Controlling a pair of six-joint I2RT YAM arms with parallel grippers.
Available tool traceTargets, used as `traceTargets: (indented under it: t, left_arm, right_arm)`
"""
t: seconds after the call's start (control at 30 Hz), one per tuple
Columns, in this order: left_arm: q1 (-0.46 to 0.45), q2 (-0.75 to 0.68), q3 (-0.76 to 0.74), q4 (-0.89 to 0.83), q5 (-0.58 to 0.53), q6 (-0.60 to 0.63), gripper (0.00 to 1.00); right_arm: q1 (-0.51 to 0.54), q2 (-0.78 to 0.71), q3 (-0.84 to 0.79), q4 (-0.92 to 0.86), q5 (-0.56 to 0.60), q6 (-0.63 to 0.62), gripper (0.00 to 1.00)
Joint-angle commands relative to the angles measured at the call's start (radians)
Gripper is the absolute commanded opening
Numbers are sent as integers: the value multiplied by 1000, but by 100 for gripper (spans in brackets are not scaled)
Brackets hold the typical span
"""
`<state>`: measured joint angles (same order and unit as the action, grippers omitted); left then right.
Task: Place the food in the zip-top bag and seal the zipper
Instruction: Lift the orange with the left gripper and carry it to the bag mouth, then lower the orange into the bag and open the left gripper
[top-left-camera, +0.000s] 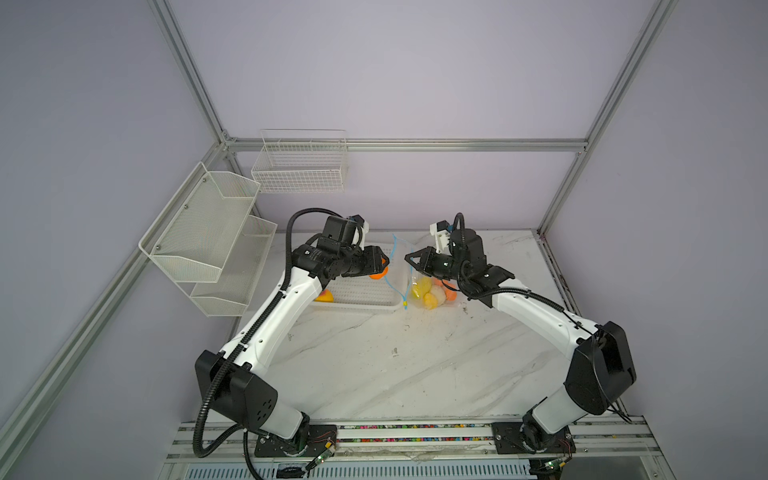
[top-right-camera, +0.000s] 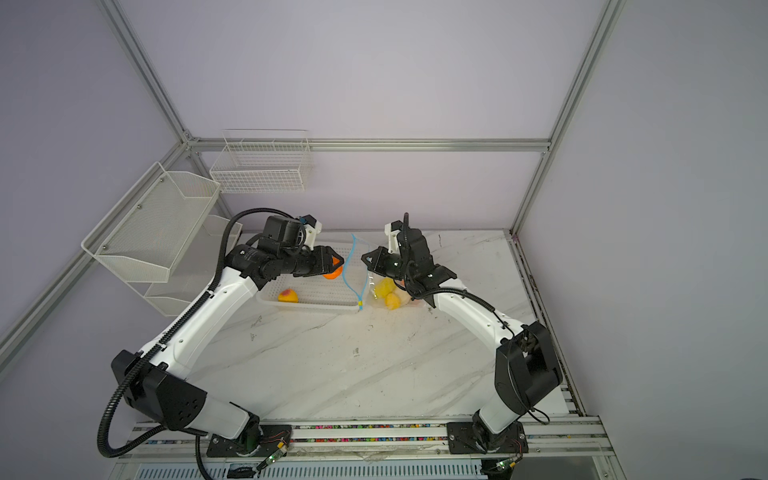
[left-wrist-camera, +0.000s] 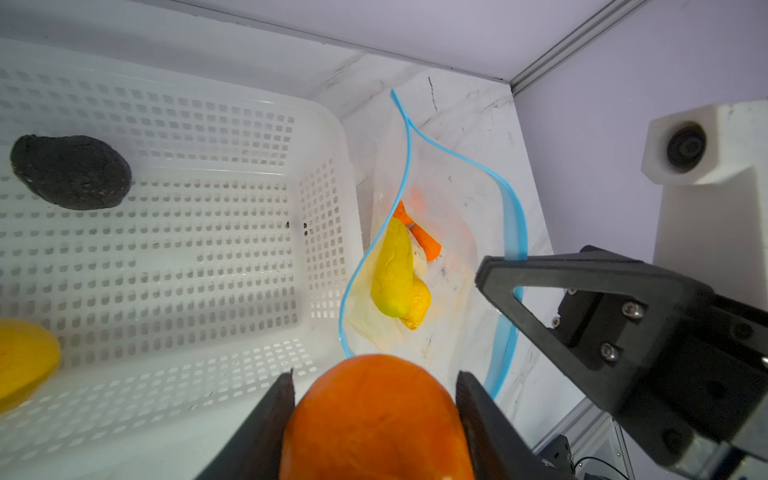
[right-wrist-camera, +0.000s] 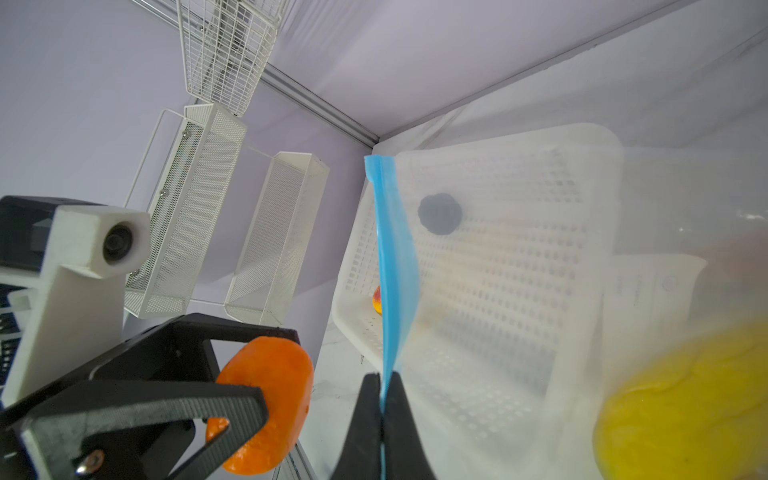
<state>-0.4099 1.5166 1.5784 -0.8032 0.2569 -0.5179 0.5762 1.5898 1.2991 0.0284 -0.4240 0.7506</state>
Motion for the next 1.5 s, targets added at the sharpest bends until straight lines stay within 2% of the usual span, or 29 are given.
traceTargets:
  t: [0.0,0.6,1.47]
  left_arm:
    - [-10,6,27,64,58,-33,53]
    - [-28,83,9,134,92,-67,53]
    - [-54,108,-6,174,88,-98,56]
  right_arm:
    - [5,0,38,9,5,5,0]
    - [10,7,39,8,5,4,0]
    - [11,7,33,13,5,4,0]
